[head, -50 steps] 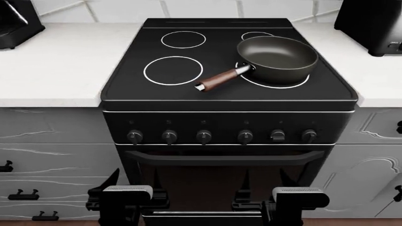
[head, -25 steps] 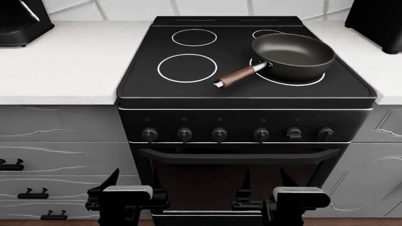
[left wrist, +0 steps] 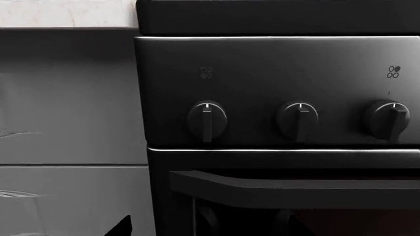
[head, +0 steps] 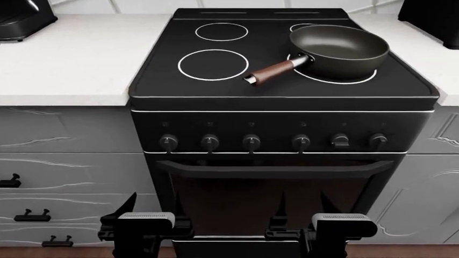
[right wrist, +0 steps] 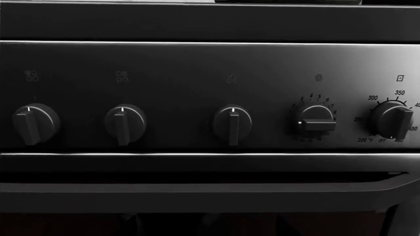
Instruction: Turn on the front right burner of the stove.
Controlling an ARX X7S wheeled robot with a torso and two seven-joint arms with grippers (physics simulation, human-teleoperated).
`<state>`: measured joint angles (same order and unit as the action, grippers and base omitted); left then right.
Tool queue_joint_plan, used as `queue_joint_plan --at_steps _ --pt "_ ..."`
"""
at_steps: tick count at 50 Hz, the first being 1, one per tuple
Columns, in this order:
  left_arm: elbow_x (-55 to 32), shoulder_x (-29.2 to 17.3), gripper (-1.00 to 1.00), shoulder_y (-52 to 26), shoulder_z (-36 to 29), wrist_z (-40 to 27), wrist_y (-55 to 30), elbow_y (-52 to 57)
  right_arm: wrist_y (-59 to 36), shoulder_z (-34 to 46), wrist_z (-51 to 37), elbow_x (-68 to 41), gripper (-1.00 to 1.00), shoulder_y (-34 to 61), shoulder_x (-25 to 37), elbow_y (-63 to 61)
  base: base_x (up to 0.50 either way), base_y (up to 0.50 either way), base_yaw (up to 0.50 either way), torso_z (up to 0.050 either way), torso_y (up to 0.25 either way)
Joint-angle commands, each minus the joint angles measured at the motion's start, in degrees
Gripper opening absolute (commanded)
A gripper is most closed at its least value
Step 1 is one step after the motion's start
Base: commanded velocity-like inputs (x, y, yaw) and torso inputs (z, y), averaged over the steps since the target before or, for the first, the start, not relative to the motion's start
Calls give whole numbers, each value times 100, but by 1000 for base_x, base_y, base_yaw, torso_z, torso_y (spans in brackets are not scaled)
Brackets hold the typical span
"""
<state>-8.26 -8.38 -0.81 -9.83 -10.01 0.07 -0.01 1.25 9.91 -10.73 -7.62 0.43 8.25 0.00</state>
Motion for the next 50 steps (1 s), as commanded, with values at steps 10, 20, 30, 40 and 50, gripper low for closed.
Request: queue_joint_plan --at_steps 10,20,30,40,50 --pt "-65 -69 100 -13 -85 -70 9 -7 -9 82 -81 -63 100 8 64 -20 0 0 0 -50 0" --pt "-101 -96 100 -23 -117 -100 26 -21 112 107 -102 -102 100 -12 94 -47 0 0 0 -45 0" --pt "-117 -117 100 -59 -161 -137 7 -52 -1406 -27 -603 -189 100 -72 326 -2013 0 0 0 0 0" --pt "-143 -141 100 -71 -200 -165 7 -64 -4535 -168 -719 -586 100 985 774 -3852 0 0 0 0 0" --pt "-183 -172 100 -62 -226 -190 5 -48 -5517 -210 -612 -818 100 2028 831 -3442 0 0 0 0 0"
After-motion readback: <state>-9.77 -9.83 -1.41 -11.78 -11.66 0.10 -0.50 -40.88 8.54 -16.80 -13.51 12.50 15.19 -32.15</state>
